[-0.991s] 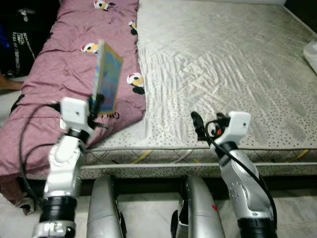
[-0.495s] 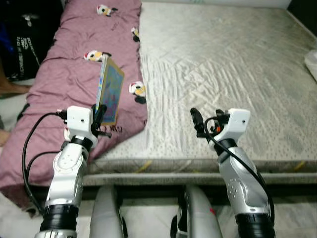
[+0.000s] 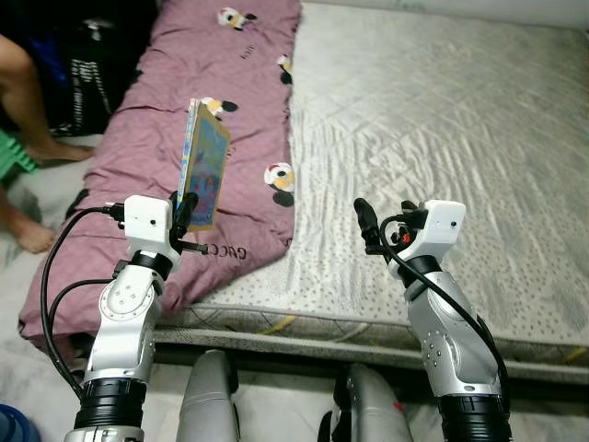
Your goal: Clean up the room
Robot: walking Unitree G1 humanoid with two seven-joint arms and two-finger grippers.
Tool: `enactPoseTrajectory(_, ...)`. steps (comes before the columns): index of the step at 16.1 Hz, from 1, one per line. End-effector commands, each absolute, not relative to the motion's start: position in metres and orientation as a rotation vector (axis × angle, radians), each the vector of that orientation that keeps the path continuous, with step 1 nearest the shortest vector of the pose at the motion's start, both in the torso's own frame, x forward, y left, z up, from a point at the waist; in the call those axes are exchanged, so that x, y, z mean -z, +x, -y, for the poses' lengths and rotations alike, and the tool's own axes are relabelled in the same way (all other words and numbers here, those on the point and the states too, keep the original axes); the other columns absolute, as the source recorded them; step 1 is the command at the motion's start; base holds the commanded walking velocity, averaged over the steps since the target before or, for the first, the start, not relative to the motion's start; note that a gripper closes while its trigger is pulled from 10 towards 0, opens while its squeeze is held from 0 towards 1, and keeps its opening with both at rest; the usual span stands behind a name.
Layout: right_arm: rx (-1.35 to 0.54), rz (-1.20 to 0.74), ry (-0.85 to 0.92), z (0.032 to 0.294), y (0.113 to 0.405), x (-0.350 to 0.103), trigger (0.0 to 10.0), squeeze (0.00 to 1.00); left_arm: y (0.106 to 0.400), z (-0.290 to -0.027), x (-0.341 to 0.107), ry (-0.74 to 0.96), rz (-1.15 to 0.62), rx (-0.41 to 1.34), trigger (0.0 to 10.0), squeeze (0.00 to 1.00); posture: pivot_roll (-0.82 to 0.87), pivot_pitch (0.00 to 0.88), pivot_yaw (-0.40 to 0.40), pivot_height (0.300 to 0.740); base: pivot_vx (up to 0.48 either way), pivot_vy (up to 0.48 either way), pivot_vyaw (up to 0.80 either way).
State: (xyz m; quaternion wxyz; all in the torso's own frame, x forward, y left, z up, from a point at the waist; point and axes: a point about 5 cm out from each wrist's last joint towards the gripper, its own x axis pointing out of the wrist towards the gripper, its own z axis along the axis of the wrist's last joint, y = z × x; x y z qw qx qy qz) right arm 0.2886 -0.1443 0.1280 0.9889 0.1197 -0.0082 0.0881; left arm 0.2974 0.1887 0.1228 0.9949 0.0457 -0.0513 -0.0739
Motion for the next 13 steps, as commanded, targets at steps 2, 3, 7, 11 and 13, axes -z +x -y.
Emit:
enactPoseTrajectory(2, -0.165, 0.013, 0.239, 0.148, 0.288, -0.127, 10.0, 0.0, 0.299, -0.186, -0.134, 0.104, 0.151, 0.161, 10.0, 0.0, -0.01, 0.042, -0.032, 0.652, 0.0, 0.0, 0.0)
enactPoseTrajectory(3, -0.165, 0.013, 0.239, 0.148, 0.288, -0.127, 10.0, 0.0, 0.299, -0.186, -0.134, 0.104, 0.151, 0.161, 10.0, 0.0, -0.01, 0.042, -0.032, 0.652, 0.0, 0.0, 0.0)
enactPoseTrajectory(7, -0.037, -0.01, 0.166, 0.163, 0.289, -0.122, 10.0, 0.0, 0.296, -0.192, -0.117, 0.088, 0.061, 0.087, 10.0, 0.0, -0.02, 0.04, -0.034, 0.657, 0.0, 0.0, 0.0)
enactPoseTrajectory(11, -0.029, 0.012, 0.155, 0.168, 0.291, -0.126, 10.0, 0.0, 0.296, -0.188, -0.113, 0.072, 0.04, 0.106, 10.0, 0.0, -0.03, 0.044, -0.03, 0.685, 0.0, 0.0, 0.0)
enactPoseTrajectory(13, -0.002, 0.016, 0.148, 0.172, 0.292, -0.127, 10.0, 0.0, 0.296, -0.187, -0.112, 0.071, 0.037, 0.104, 10.0, 0.0, -0.03, 0.041, -0.031, 0.709, 0.0, 0.0, 0.0)
